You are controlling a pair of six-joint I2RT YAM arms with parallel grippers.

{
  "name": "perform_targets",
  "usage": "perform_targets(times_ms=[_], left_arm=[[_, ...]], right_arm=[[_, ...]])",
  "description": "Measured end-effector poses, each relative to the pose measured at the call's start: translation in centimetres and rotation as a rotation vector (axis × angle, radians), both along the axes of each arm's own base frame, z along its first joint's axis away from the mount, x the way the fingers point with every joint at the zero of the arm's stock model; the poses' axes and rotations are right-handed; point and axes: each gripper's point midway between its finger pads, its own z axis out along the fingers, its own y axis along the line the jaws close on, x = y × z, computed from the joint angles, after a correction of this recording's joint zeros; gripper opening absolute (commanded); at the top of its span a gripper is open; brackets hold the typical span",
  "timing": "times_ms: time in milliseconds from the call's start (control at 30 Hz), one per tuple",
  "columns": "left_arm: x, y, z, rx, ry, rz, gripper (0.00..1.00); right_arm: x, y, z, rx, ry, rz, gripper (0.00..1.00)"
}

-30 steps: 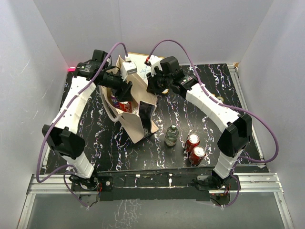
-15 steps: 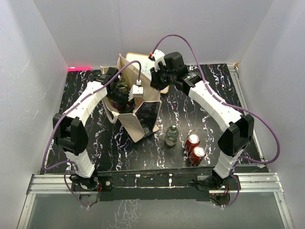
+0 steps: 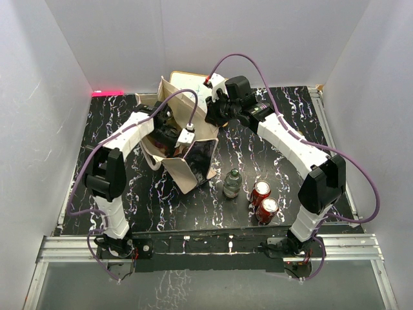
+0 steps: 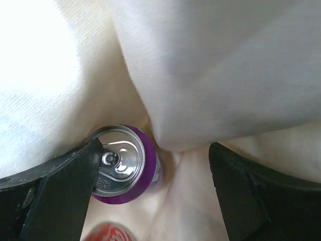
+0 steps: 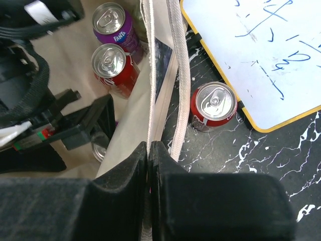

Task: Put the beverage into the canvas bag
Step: Adjust the drink in the canvas bag.

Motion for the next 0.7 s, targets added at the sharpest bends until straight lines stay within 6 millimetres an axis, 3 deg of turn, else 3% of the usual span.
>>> perform_targets(times_ms=[300, 533, 700], left_arm=[[-0.5, -2.1, -0.8, -0.081, 0.032, -0.157, 0.8], [-1.2, -2.4, -0.7, -0.073, 0.059, -0.164, 0.54], [-1.3, -2.4, -0.3, -0.041, 0.16, -0.078, 0.29]], right_arm=[[0.2, -0.4, 0.5, -0.004, -0.039, 0.005, 0.08], [0.0, -0.6, 0.1, -0.009, -0.043, 0.005, 0.08], [0.0, -0.6, 0.1, -0.009, -0.044, 0.006, 0.08]])
